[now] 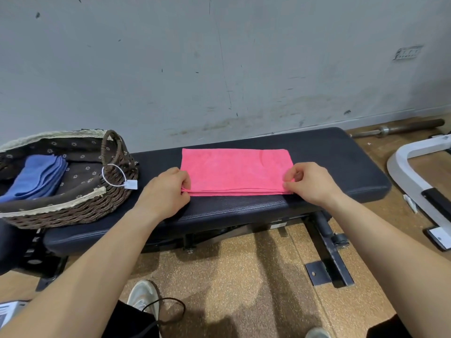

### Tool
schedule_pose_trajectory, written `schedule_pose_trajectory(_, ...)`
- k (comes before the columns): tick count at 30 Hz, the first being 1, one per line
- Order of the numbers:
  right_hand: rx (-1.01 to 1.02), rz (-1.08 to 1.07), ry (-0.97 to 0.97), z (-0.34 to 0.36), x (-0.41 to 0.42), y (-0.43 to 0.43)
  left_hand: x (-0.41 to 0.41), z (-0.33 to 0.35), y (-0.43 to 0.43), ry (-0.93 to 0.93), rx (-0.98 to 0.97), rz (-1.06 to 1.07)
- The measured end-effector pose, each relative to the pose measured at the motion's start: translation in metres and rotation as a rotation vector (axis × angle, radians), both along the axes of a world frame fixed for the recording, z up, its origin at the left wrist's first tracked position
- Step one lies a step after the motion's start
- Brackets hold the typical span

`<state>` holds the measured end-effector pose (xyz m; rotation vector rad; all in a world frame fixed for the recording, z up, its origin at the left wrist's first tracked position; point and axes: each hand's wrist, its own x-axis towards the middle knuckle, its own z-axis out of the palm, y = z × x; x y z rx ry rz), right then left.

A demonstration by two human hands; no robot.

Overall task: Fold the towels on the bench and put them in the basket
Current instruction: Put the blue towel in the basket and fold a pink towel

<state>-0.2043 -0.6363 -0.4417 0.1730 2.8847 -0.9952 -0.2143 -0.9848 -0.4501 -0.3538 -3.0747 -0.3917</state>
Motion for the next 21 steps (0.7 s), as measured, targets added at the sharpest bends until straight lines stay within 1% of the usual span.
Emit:
schedule_pose_trajectory(4, 0.191, 0.055, -0.05, 0.001, -0.001, -0.003, -0.001, 0.006, 0.001, -0.048, -0.127, 0.0)
schedule_pose_trajectory(7, 0.318, 0.034, 0.033, 0.008, -0.005, -0.016, -0.006, 0.017, 0.011, -0.073, -0.186, 0.036)
schedule_pose_trajectory(8, 0.33, 0.036, 0.086, 0.009, -0.007, -0.023, -0.009, 0.021, 0.016, -0.062, -0.163, 0.054)
schedule_pose_trajectory(11, 0.301, 0.077, 0.193, 0.005, -0.018, -0.049, -0.024, 0.021, 0.036, 0.017, 0.018, 0.091)
schedule_pose_trajectory(13, 0.284, 0.127, 0.206, -0.001, -0.029, -0.066, -0.033, 0.013, 0.053, 0.051, 0.101, 0.068)
schedule_pose_trajectory(15, 0.291, 0.176, 0.179, -0.009, -0.04, -0.082, -0.042, 0.002, 0.07, 0.097, 0.109, 0.003)
schedule_pose_trajectory(17, 0.318, 0.22, 0.158, -0.018, -0.051, -0.095, -0.051, -0.008, 0.082, 0.098, 0.046, -0.053)
schedule_pose_trajectory(21, 0.394, 0.283, 0.06, -0.035, -0.065, -0.1, -0.067, -0.026, 0.081, -0.058, -0.125, -0.055)
